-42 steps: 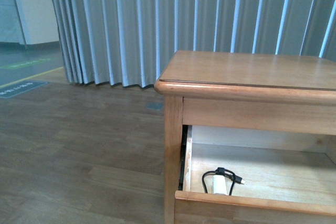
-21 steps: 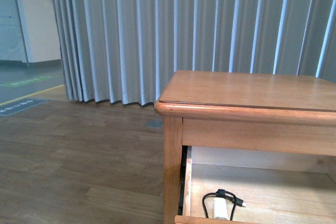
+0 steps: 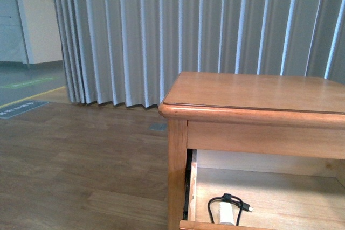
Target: Put charger into drawer
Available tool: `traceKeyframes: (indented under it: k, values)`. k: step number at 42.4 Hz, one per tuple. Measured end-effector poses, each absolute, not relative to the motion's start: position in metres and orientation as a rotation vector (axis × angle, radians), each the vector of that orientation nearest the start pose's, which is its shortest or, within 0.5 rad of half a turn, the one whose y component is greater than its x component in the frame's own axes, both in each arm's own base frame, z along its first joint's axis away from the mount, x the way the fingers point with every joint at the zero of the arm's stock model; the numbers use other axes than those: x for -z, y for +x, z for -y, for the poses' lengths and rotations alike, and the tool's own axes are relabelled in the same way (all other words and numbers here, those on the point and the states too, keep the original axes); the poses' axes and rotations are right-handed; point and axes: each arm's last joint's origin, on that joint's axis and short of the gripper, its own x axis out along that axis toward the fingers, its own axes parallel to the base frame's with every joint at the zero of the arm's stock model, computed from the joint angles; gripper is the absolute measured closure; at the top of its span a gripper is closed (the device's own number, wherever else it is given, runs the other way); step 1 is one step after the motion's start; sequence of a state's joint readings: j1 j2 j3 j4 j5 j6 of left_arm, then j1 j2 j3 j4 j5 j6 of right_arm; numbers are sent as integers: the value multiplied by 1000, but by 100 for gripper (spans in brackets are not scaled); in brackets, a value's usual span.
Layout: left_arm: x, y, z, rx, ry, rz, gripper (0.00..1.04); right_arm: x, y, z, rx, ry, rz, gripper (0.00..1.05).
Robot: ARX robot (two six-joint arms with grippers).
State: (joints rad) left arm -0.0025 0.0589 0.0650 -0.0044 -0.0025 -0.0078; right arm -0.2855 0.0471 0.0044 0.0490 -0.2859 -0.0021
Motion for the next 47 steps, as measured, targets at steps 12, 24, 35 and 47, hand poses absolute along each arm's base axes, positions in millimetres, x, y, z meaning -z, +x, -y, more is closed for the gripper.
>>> traceKeyframes:
  k: [12,24,35,47]
  values:
    - [-167,97,0,1,-7,1,101,-166,97,20,0,-4,6,8]
    - [-167,97,0,0,-7,5,101,-166,97,20,0,-4,6,8]
    - [-167,97,0,0,-7,5,68,-181,97,18,151,-164,181,8]
    - [-167,97,0,0,-7,6,15,-154,122,17,90,-216,-145,8]
